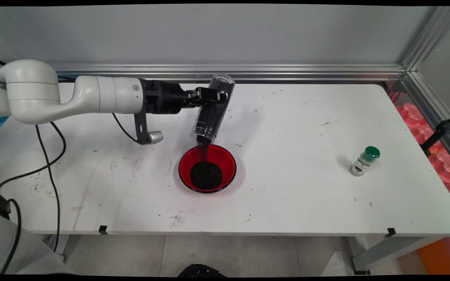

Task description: Pour the black seasoning powder in the red bowl

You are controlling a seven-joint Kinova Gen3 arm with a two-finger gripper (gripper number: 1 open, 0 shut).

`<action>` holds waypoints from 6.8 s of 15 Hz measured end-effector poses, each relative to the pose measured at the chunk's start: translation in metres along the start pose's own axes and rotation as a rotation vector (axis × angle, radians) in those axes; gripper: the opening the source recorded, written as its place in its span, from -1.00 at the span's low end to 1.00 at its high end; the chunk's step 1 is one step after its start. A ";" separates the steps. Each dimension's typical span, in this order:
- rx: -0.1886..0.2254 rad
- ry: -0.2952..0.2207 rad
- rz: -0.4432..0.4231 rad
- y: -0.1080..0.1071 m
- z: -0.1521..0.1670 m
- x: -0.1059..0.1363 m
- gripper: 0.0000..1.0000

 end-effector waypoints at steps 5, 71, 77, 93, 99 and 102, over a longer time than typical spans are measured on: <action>0.003 -0.002 -0.004 -0.001 0.001 0.001 -1.00; -0.021 0.022 -0.201 -0.004 0.009 -0.009 -1.00; -0.039 0.042 -0.289 -0.004 0.007 -0.018 -1.00; -0.081 0.115 -0.532 -0.010 0.009 -0.039 -1.00; -0.095 0.154 -0.653 -0.013 0.015 -0.046 -1.00; -0.103 0.180 -0.713 -0.013 0.019 -0.049 -1.00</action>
